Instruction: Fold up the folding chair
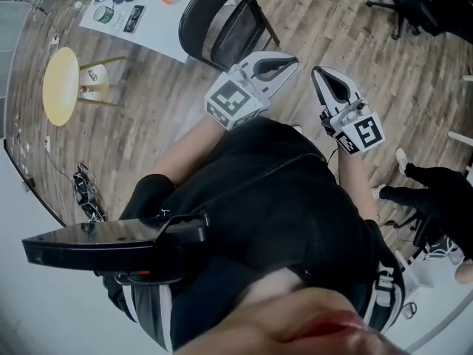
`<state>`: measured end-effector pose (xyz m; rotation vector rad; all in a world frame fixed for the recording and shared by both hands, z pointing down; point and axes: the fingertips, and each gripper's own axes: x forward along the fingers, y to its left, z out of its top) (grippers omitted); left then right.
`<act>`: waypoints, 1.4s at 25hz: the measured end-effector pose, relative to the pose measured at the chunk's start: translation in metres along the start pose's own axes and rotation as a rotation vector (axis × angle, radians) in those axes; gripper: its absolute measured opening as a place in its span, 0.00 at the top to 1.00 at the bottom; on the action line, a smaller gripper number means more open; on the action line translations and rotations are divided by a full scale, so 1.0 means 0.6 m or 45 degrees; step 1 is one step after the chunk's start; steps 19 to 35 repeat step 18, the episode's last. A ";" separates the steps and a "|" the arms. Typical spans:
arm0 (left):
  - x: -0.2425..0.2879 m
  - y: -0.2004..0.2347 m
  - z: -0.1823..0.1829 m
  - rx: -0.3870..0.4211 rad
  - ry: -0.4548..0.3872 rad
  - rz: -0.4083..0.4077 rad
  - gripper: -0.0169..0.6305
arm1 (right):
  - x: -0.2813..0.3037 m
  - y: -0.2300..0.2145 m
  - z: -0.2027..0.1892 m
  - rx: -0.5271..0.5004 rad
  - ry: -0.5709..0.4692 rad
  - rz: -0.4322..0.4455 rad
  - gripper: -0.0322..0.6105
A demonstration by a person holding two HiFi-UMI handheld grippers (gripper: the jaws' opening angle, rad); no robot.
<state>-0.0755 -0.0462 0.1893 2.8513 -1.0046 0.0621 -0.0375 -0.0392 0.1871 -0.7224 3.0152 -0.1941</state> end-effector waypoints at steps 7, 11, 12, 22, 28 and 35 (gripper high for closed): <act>0.003 0.004 0.004 -0.007 0.007 0.023 0.97 | -0.004 -0.008 0.007 -0.012 0.007 0.008 0.93; 0.004 0.005 0.004 -0.009 0.004 0.032 0.97 | -0.001 -0.012 0.011 -0.025 0.004 0.013 0.93; 0.004 0.004 0.004 -0.008 0.004 0.033 0.97 | 0.000 -0.012 0.013 -0.028 0.001 0.015 0.93; 0.005 0.004 0.002 -0.012 0.008 0.033 0.97 | 0.003 -0.010 0.014 -0.023 0.001 0.018 0.93; 0.005 0.004 0.002 -0.012 0.008 0.033 0.97 | 0.003 -0.010 0.014 -0.023 0.001 0.018 0.93; 0.005 0.004 0.002 -0.012 0.008 0.033 0.97 | 0.003 -0.010 0.014 -0.023 0.001 0.018 0.93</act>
